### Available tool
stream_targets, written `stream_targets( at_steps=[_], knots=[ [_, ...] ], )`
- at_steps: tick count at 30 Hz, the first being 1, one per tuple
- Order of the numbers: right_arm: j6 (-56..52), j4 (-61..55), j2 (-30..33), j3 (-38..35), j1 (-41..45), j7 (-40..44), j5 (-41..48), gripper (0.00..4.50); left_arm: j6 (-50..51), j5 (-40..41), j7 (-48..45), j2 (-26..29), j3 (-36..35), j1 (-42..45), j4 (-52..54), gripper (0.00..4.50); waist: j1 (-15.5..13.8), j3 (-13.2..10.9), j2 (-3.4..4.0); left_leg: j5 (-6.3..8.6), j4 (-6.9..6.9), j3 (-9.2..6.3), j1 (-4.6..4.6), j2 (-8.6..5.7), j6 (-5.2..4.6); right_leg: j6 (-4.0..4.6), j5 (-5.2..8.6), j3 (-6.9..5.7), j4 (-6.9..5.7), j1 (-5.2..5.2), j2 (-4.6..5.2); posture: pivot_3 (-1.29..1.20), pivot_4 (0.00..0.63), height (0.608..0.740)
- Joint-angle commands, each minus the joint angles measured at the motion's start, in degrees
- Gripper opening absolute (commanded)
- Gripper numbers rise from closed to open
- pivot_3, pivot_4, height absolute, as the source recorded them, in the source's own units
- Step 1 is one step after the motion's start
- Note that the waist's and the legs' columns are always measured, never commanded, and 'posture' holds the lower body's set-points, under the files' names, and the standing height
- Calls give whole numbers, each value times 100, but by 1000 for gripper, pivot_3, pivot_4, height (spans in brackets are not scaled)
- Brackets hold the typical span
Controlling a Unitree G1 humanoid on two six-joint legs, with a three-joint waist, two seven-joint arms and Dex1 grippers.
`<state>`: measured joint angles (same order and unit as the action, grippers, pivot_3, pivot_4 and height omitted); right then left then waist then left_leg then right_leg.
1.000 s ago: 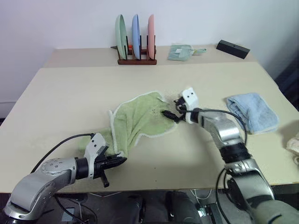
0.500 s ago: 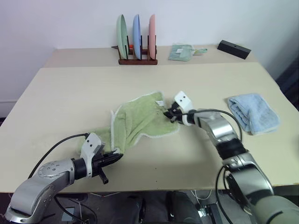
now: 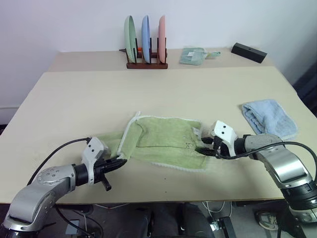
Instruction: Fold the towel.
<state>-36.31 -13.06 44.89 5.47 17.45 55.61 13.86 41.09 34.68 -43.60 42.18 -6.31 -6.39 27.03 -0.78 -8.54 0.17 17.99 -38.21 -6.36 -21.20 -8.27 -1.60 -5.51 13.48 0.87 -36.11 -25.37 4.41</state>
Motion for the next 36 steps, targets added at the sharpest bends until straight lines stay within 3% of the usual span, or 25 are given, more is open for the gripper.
stream_targets(
  at_steps=[1, 7, 14, 21, 25, 30, 36],
  knots=[
    [-59, -32, -15, -460, 260, -161, 221, 3844, -102, -57, -65, 38, -8, 79, 22, 0, -6, 0, 0, 0, 0, 0, 0, 0, 0, 0, 0, 0, 0, 0, 0, 0, 150, 740],
    [-506, 414, -269, -745, 709, -446, 556, 3844, -145, -99, -41, -15, 17, 99, 13, 0, 9, 0, 0, 0, 0, -1, 0, 0, 0, 0, 0, -2, 0, -1, 0, 0, 150, 740],
    [-211, 2256, -974, -192, 1599, -1363, -215, 3844, -159, -93, 36, -104, 58, 86, 65, 0, 10, 0, 0, -1, 1, 0, 1, 1, 1, 0, 0, -2, -2, -2, -1, 0, 150, 740],
    [11, 3244, -1387, -80, 1985, -1379, -367, 3844, -183, -111, 85, -156, 20, -50, 154, 0, 17, 0, 0, -1, -1, 1, -3, 0, 0, 0, 0, -2, -1, -4, -1, 0, 150, 740],
    [33, 3256, -1400, -83, 2006, -1202, -351, 2581, -207, -147, 106, -146, 10, -145, 195, 0, 25, 0, 0, -1, 0, 0, -1, 0, 1, 0, 0, -1, -3, -5, -2, 0, 150, 740],
    [75, 2903, -1219, -18, 1829, -982, -407, 32, -254, -159, 86, -88, -75, -233, 175, 0, 21, 0, 0, -1, 0, 0, -1, 0, 1, 0, 0, -1, -3, -5, -2, 0, 150, 740],
    [376, 2490, -899, -90, 1716, -846, -513, 32, -425, -212, 64, 3, -342, -120, -11, 0, 7, -1, 1, -1, -1, 0, -4, 0, 0, 0, 0, -2, -2, -5, -1, 0, 150, 740]
  ],
)
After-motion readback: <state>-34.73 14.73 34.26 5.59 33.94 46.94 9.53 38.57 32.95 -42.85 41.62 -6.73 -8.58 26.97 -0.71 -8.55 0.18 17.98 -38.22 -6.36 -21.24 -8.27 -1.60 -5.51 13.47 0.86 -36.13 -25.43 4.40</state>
